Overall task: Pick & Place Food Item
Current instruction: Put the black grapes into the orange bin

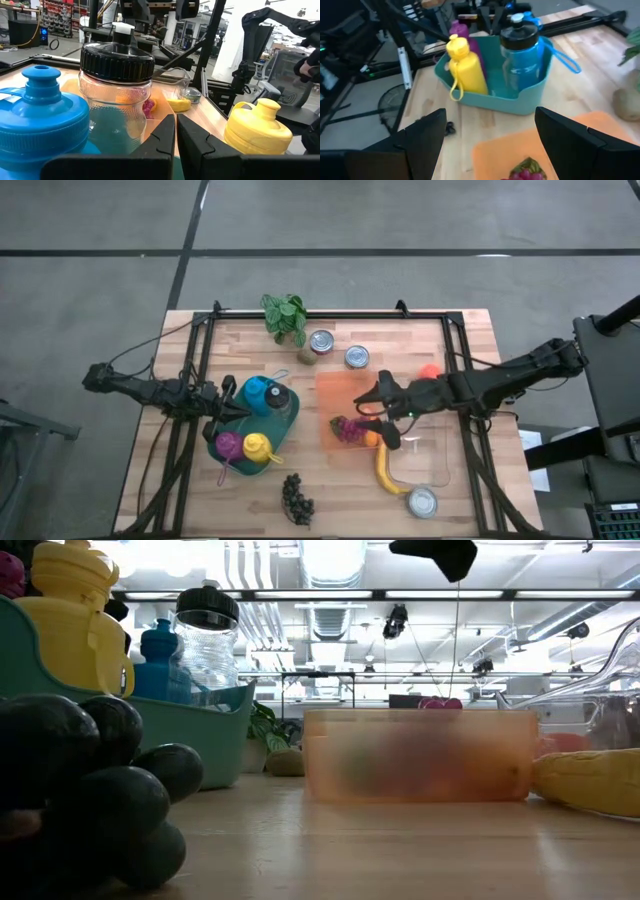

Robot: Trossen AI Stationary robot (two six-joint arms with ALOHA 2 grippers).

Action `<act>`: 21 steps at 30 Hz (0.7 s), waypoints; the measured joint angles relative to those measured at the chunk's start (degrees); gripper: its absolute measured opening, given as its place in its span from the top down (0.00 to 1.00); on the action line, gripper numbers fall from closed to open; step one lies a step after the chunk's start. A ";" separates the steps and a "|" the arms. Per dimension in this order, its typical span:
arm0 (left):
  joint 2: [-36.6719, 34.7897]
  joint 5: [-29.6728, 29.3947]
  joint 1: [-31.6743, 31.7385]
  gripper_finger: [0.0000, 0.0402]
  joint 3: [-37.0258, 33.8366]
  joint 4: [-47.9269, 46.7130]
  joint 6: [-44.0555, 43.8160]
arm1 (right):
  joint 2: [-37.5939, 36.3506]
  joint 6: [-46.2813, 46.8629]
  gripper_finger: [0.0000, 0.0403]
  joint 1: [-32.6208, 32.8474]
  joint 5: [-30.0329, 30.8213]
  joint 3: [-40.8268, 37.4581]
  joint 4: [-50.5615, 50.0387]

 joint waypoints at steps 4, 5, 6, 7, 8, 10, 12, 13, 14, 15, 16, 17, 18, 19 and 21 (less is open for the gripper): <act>0.00 0.00 0.02 0.95 -0.01 -0.01 0.00 | 0.02 3.11 0.25 2.16 4.71 0.00 1.09; 0.00 0.00 0.02 0.95 0.00 0.00 0.00 | 0.01 4.93 0.25 2.75 6.14 0.03 1.15; 0.00 -0.01 0.01 0.95 0.00 -0.01 -0.01 | 0.02 6.72 0.25 3.41 7.44 0.24 0.84; 0.00 0.00 0.01 0.95 -0.01 0.00 -0.01 | 0.16 8.35 0.25 4.15 8.70 0.43 0.84; 0.00 0.00 0.00 0.95 0.00 0.00 -0.02 | 0.49 9.98 0.25 4.97 10.07 0.65 0.68; 0.00 0.00 0.02 0.95 0.00 0.00 -0.02 | 1.17 12.54 0.25 6.99 13.18 1.35 -1.37; 0.00 -0.02 0.02 0.95 -0.02 0.00 -0.02 | 2.79 14.95 0.25 9.02 16.49 2.90 -3.59; 0.00 -0.01 0.01 0.95 -0.01 0.00 0.00 | 3.80 16.35 0.25 10.08 18.06 4.00 -4.55; 0.00 -0.01 0.02 0.95 -0.01 0.00 -0.01 | 4.81 17.95 0.25 11.11 19.82 5.24 -6.28; 0.00 0.00 0.00 0.95 0.00 0.00 -0.01 | 6.15 19.86 0.25 12.04 21.66 6.68 -7.95; 0.00 -0.01 0.02 0.95 0.00 0.00 0.00 | 7.87 21.84 0.25 12.84 23.60 8.53 -9.12; 0.00 -0.02 0.00 0.95 0.00 0.00 0.00 | 9.57 23.98 0.25 13.69 25.50 10.53 -10.41; 0.02 0.00 0.02 0.95 0.00 0.00 -0.01 | 11.41 26.12 0.25 14.58 27.38 12.52 -12.43; 0.02 0.00 0.00 0.95 0.00 0.00 -0.02 | 13.59 28.08 0.25 15.32 29.20 14.85 -14.48; 0.00 0.00 0.02 0.95 -0.02 0.00 0.00 | 18.20 32.08 0.25 16.52 31.99 19.99 -17.65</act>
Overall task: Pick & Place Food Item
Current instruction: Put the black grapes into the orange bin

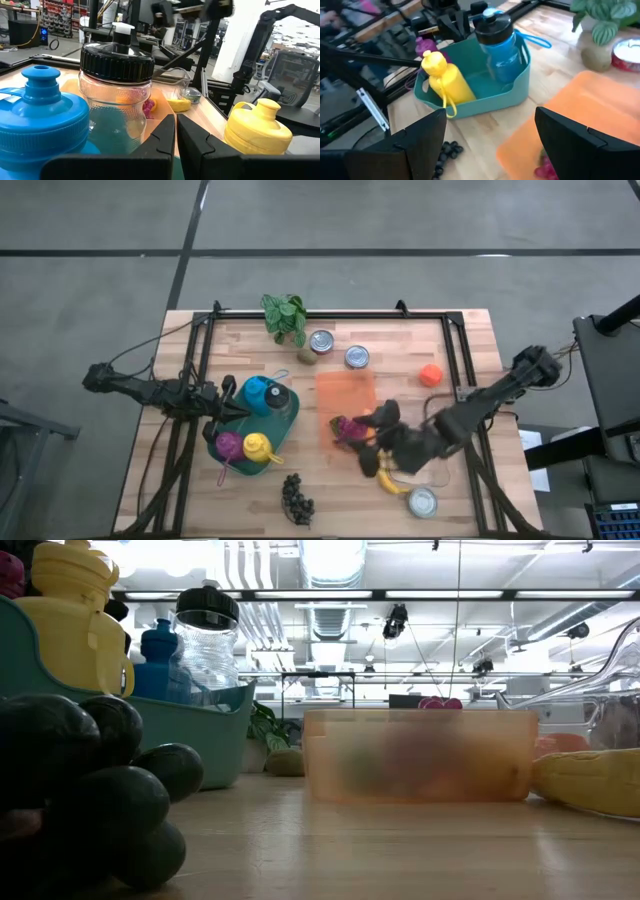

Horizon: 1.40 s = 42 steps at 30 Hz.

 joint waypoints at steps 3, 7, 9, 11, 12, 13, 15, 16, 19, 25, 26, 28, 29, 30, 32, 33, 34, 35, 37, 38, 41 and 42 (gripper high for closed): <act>0.00 0.00 -0.02 0.95 0.02 -0.02 0.00 | 7.30 6.96 0.25 1.40 2.26 8.17 -6.53; 0.02 0.00 -0.02 0.95 0.02 0.00 0.00 | 17.88 16.20 0.25 2.77 2.65 19.46 -14.06; 0.02 0.00 0.00 0.95 0.00 0.00 0.00 | 22.89 20.04 0.25 3.33 2.66 25.17 -18.55; 0.02 0.00 -0.02 0.95 0.02 0.00 0.00 | 27.63 24.39 0.25 3.92 2.66 31.12 -22.94; 0.02 -0.02 -0.01 0.95 0.00 0.00 0.00 | 29.72 26.76 0.25 4.24 2.65 34.20 -25.56; 0.02 -0.01 -0.01 0.95 0.02 0.00 -0.02 | 31.74 29.01 0.25 4.61 2.52 37.11 -28.29; 0.00 -0.01 -0.01 0.95 0.02 0.00 0.00 | 35.71 32.40 0.25 5.41 2.20 43.50 -33.22; 0.02 -0.01 0.00 0.95 0.02 0.00 0.00 | 37.54 33.86 0.25 5.85 2.18 46.49 -35.72; 0.02 0.00 0.00 0.95 0.02 0.00 -0.02 | 42.80 37.20 0.25 7.13 2.04 55.27 -42.32; 0.03 0.00 0.00 0.95 0.02 -0.01 -0.01 | 48.18 42.43 0.25 9.50 1.14 59.12 -43.06; 0.14 -0.02 -0.02 0.95 0.01 0.03 0.00 | 48.18 43.07 0.25 9.72 0.04 57.98 -40.87; 0.37 0.01 -0.02 0.95 0.01 -0.06 -0.01 | 48.20 43.91 0.25 10.56 -0.93 56.96 -38.34; 0.50 -0.02 -0.02 0.95 0.00 0.10 -0.01 | 48.19 44.09 0.25 10.86 -1.01 56.39 -37.44; 0.74 -0.01 -0.02 0.95 0.01 0.13 -0.02 | 48.23 44.11 0.25 11.03 -1.01 55.94 -36.46; 0.75 -0.01 -0.02 0.95 0.00 0.00 0.00 | 48.40 44.08 0.25 11.37 -0.77 55.40 -36.33; 0.92 0.00 -0.02 0.95 0.00 0.08 0.00 | 48.44 43.73 0.25 11.36 -0.71 55.03 -36.03; 1.03 0.02 -0.02 0.95 0.00 -0.04 -0.02 | 48.44 42.51 0.25 11.33 -0.68 54.57 -34.92; 1.01 0.00 -0.02 0.95 0.00 -0.03 -0.02 | 48.44 40.63 0.25 11.31 -0.62 54.38 -33.89; 1.18 0.00 -0.02 0.95 0.00 -0.02 -0.02 | 48.44 36.90 0.25 11.31 -0.53 54.32 -32.22; 1.13 0.00 -0.02 0.95 0.01 -0.02 -0.02 | 48.44 35.61 0.25 11.31 -0.51 54.31 -31.28; 1.22 0.00 -0.02 0.95 0.00 -0.02 -0.02 | 48.42 32.65 0.25 11.08 -0.40 54.20 -27.76; 1.22 -0.02 -0.02 0.95 0.02 -0.02 -0.02 | 48.42 31.74 0.25 10.97 -0.41 54.19 -26.56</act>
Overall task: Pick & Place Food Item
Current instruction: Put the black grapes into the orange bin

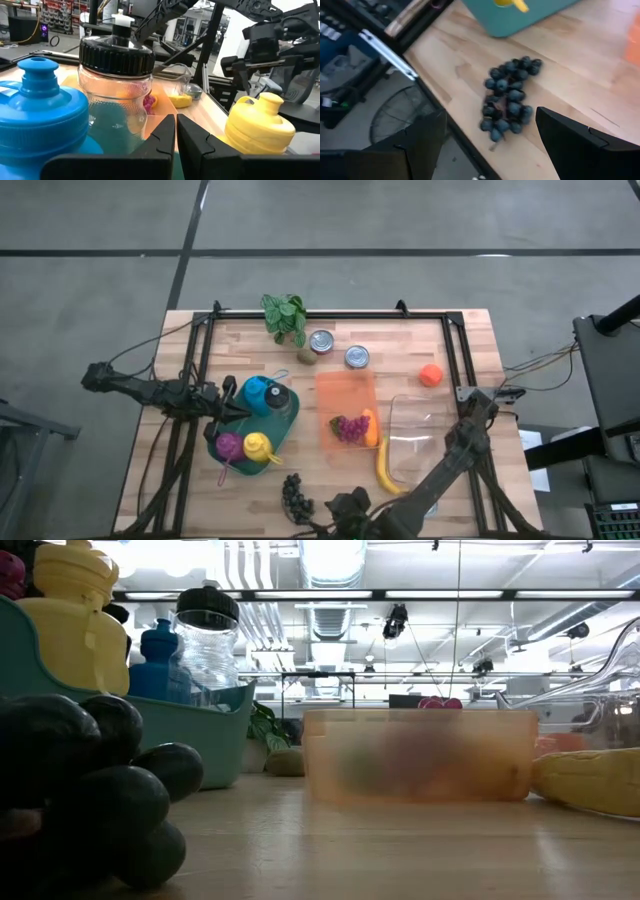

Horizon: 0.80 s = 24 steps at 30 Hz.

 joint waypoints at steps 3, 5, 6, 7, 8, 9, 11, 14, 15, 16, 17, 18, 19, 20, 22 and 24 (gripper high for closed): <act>0.33 0.02 0.00 0.95 -0.02 0.00 0.00 | -0.04 -0.82 0.25 -0.94 -0.28 -0.31 3.23; 0.33 0.02 0.00 0.95 -0.02 0.01 0.00 | 0.34 -2.15 0.25 -1.52 -0.52 -0.37 4.71; 0.33 0.02 0.00 0.95 -0.02 0.00 0.00 | 0.71 -3.39 0.25 -1.78 -0.58 -0.37 5.35; 0.30 0.00 0.00 0.95 -0.02 0.00 0.00 | 1.32 -4.61 0.25 -1.93 -0.60 -0.39 6.28; 0.29 0.00 0.00 0.95 -0.02 0.00 0.00 | 1.70 -5.68 0.25 -2.04 -0.66 -0.39 7.18; 0.33 0.02 0.00 0.95 -0.02 0.00 0.01 | 2.24 -6.53 0.25 -2.04 -0.92 -0.39 7.80; 0.26 0.02 0.00 0.95 -0.02 0.00 0.00 | 3.09 -7.65 0.25 -2.11 -1.81 -0.39 9.41; 0.43 0.02 0.02 0.95 -0.01 0.00 0.01 | 4.41 -8.53 0.25 -2.13 -2.10 -0.39 9.86; 0.48 0.02 0.01 0.95 -0.02 0.00 0.00 | 5.03 -8.62 0.25 -2.19 -2.08 -0.39 9.83; 0.54 0.02 0.00 0.95 -0.01 0.02 0.00 | 5.58 -8.76 0.25 -2.19 -2.05 -0.39 9.78; 0.58 0.02 0.01 0.95 -0.01 0.00 0.00 | 6.17 -8.91 0.25 -2.23 -2.08 -0.39 9.66; 0.58 0.02 0.02 0.95 -0.02 0.00 0.01 | 6.70 -8.93 0.25 -2.27 -2.07 -0.42 9.65; 0.56 0.02 0.01 0.95 -0.02 0.00 0.00 | 7.15 -8.94 0.25 -2.35 -2.07 -0.42 9.69; 0.57 0.02 0.02 0.95 0.00 0.00 0.00 | 7.39 -8.97 0.25 -2.35 -2.06 -0.42 9.67; 0.57 0.02 0.02 0.95 -0.02 0.00 0.02 | 8.12 -8.98 0.25 -2.41 -1.96 -0.39 9.85; 0.57 0.00 0.02 0.95 0.00 0.00 0.00 | 9.04 -9.00 0.25 -2.39 -1.66 -0.37 9.92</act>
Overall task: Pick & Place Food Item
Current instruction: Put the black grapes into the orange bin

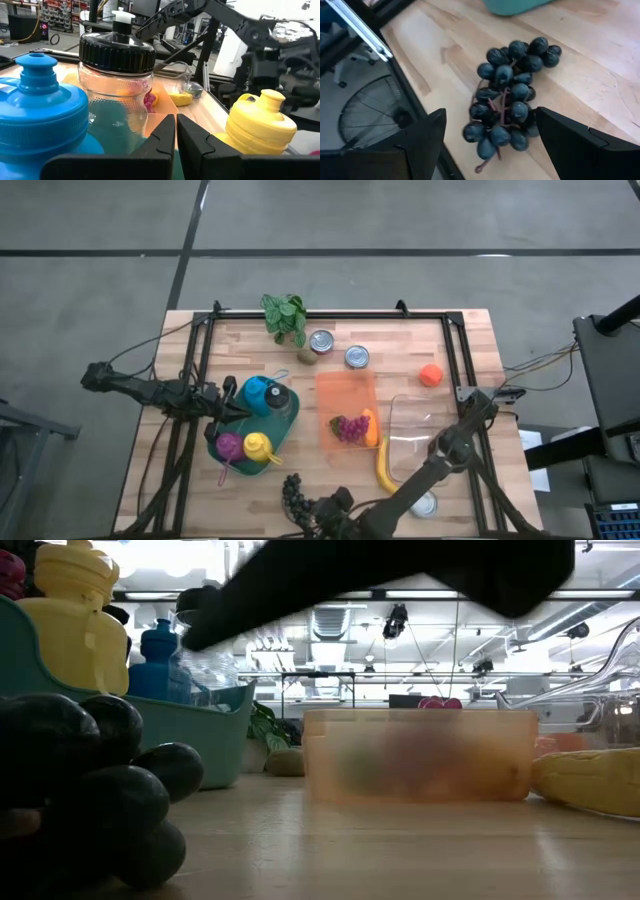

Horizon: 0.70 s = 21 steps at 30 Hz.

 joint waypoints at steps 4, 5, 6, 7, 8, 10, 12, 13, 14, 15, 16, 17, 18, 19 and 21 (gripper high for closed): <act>-0.01 0.02 0.00 0.95 -0.02 0.00 0.01 | 1.28 -0.20 0.25 -0.04 1.85 -0.02 0.44; 0.00 0.02 0.00 0.95 -0.02 0.00 0.00 | 1.28 -0.79 0.25 -0.08 2.32 -0.17 0.67; -0.01 0.02 0.00 0.95 -0.02 0.00 0.01 | 1.23 -1.56 0.25 -0.19 2.56 -0.42 1.26; -0.02 0.02 0.00 0.95 -0.02 0.00 0.00 | 1.15 -2.44 0.25 -0.33 2.65 -0.60 1.50; -0.02 0.02 -0.02 0.95 -0.02 0.00 0.00 | 1.13 -3.43 0.25 -0.45 2.66 -0.66 1.43; 0.00 0.02 0.00 0.95 -0.02 0.00 0.02 | 1.15 -5.63 0.25 -0.74 2.57 -0.74 1.30; -0.01 0.02 -0.01 0.95 -0.02 0.00 0.01 | 1.17 -7.37 0.25 -0.96 2.12 -0.76 2.63; -0.02 0.02 0.00 0.95 -0.02 0.00 0.02 | 1.17 -8.45 0.25 -1.15 1.55 -0.76 3.63; -0.02 0.02 0.00 0.95 -0.02 0.00 0.01 | 1.17 -9.46 0.25 -1.25 0.95 -0.76 4.65; 0.00 0.02 0.00 0.95 -0.02 0.00 0.01 | 1.17 -10.15 0.25 -1.41 -0.01 -0.76 5.58; -0.02 0.02 0.00 0.95 -0.02 0.00 0.00 | 1.17 -10.35 0.25 -1.59 -1.21 -0.76 6.31; 0.00 0.02 0.00 0.95 -0.01 0.00 0.00 | 1.17 -10.36 0.25 -1.80 -2.56 -0.83 6.96; -0.02 0.02 0.00 0.95 -0.02 0.00 0.02 | 1.17 -10.06 0.25 -2.05 -3.91 -0.85 7.36; -0.02 0.02 0.00 0.95 -0.02 0.00 0.00 | 1.17 -9.96 0.25 -2.28 -4.96 -0.89 7.49; -0.01 0.02 0.00 0.95 -0.02 0.00 0.01 | 1.17 -9.97 0.25 -2.63 -5.57 -1.20 7.33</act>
